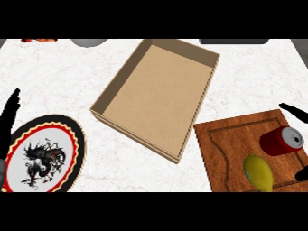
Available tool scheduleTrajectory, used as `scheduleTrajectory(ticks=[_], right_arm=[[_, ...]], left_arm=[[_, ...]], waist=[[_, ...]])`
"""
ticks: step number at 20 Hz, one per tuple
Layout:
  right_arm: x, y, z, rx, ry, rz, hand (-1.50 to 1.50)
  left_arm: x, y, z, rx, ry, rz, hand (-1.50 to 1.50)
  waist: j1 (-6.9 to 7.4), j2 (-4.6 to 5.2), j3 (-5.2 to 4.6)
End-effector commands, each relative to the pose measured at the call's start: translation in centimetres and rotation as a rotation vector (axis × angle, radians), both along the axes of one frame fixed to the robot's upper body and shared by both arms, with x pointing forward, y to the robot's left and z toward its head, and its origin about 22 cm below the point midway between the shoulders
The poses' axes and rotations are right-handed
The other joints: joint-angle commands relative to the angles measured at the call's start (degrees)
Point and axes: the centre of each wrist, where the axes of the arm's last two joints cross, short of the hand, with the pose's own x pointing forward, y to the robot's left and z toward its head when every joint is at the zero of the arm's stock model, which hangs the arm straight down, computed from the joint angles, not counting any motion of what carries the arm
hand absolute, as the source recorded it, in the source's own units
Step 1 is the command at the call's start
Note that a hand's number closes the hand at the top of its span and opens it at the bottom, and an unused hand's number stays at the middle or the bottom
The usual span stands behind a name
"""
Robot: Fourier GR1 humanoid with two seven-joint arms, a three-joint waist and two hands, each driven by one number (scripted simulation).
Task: Pick the can from the cutting board and place it in the cardboard box
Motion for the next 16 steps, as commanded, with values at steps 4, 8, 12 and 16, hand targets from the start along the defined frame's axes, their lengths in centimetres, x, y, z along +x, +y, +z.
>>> scheduleTrajectory(ticks=[4,8,12,16], right_arm=[[0.1,2.2,1.5,0.027,-0.039,0.052,-1.5],[-0.9,3.9,1.9,-0.01,-0.006,0.047,-1.5],[0.6,4.4,-0.7,-0.08,0.071,0.029,-1.5],[0.9,4.4,-1.3,-0.103,0.111,-0.017,-1.5]], left_arm=[[0.1,-0.3,-0.5,-0.007,0.012,-0.012,0.0],[-0.5,-1.1,-0.2,-0.004,0.01,-0.007,0.0],[1.4,-0.9,-0.4,-0.011,0.007,-0.005,0.0],[-0.6,-0.2,-1.1,-0.022,0.013,-0.008,0.0]], waist=[[-0.05,0.01,-0.01],[-0.01,-0.03,0.0],[0.0,0.12,0.0],[0.13,0.05,0.0]])
